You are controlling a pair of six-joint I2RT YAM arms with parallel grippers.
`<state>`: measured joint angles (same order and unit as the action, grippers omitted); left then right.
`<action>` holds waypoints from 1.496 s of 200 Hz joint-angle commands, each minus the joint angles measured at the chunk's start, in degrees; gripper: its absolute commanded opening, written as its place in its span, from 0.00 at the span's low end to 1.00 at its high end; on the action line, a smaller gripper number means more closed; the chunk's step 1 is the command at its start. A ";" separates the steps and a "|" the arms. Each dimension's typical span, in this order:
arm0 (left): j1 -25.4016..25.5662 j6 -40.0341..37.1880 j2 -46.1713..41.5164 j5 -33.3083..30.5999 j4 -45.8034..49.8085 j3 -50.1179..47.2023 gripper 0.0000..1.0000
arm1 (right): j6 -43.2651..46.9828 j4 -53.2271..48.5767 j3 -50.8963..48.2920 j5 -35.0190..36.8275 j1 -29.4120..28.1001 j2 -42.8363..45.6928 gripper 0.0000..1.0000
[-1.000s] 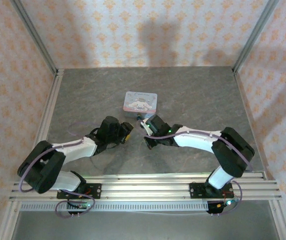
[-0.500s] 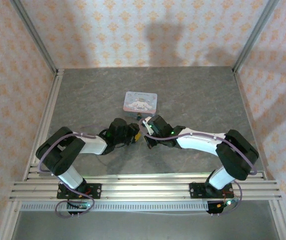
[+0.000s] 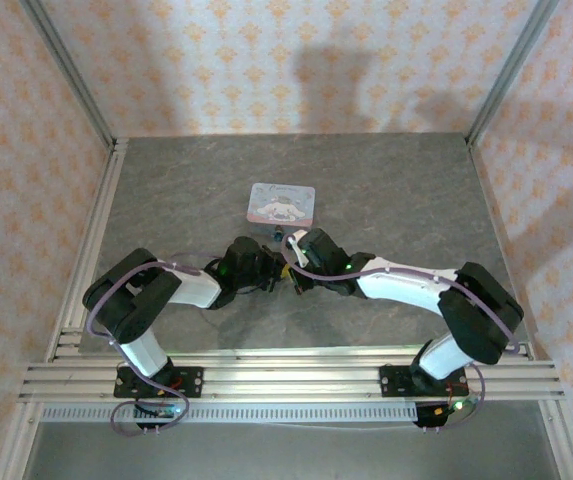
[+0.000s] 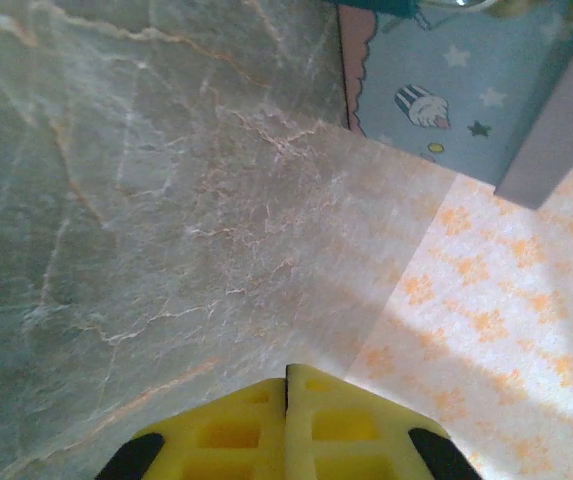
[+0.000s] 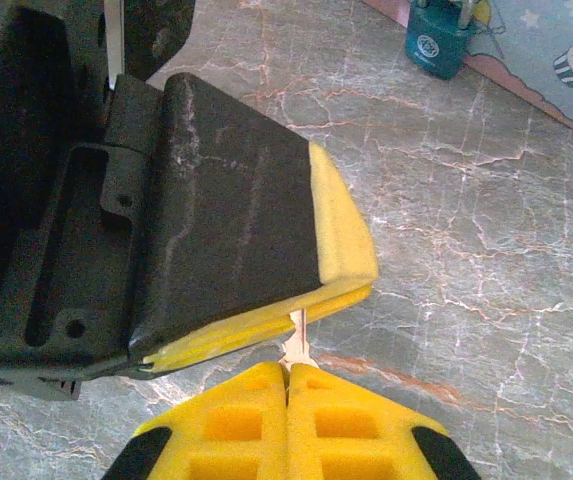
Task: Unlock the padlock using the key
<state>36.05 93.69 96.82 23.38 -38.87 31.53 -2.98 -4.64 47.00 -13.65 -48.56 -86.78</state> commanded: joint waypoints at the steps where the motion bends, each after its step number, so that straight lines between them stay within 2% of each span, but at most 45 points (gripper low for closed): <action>1: 0.38 -0.99 -1.56 -0.08 0.56 1.76 0.00 | -0.87 0.85 -0.92 0.99 0.35 1.65 0.00; 15: 0.25 -3.37 -2.94 -0.09 3.72 2.66 0.00 | -0.94 0.74 -0.77 0.94 0.38 1.66 0.00; 42: 0.20 -12.24 -6.94 -0.78 15.43 6.56 0.00 | -1.97 -0.07 -0.18 2.40 0.57 2.14 0.00; 80: -1.41 -28.81 -12.50 -1.86 27.14 12.35 0.00 | -4.49 -0.07 -0.24 3.85 1.12 6.85 0.48; 96: -2.58 -36.69 -14.51 -1.26 30.02 14.70 0.00 | -5.41 -0.53 -0.16 3.00 1.74 10.64 0.57; 119: -4.23 -50.24 -17.54 -0.90 37.08 19.19 0.00 | -7.18 -0.82 0.06 -1.46 3.88 17.64 0.63; 158: -5.73 -74.18 -20.85 1.90 47.23 28.05 0.00 | -14.15 -0.11 2.12 -17.29 11.68 24.32 0.62; 173: -6.07 -80.06 -21.52 6.10 47.74 30.17 0.00 | -16.99 2.29 2.53 -21.92 13.49 24.87 0.59; 199: -6.52 -87.58 -23.11 16.91 45.96 31.77 0.00 | -20.13 6.53 3.26 -26.55 14.01 24.32 0.54; 236: -6.94 -92.49 -24.14 25.09 52.96 37.25 0.00 | -23.52 12.61 3.42 -31.14 14.01 23.24 0.49; 257: -7.61 -90.62 -24.31 29.74 53.38 38.67 0.00 | -24.26 15.27 3.45 -32.99 13.95 22.90 0.47; 299: -8.24 -86.05 -23.89 34.05 52.77 40.26 0.00 | -25.10 19.50 3.28 -35.04 13.00 22.72 0.46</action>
<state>28.34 5.93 73.52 51.68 12.71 69.65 -26.98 8.84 48.75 -45.82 -34.74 -64.14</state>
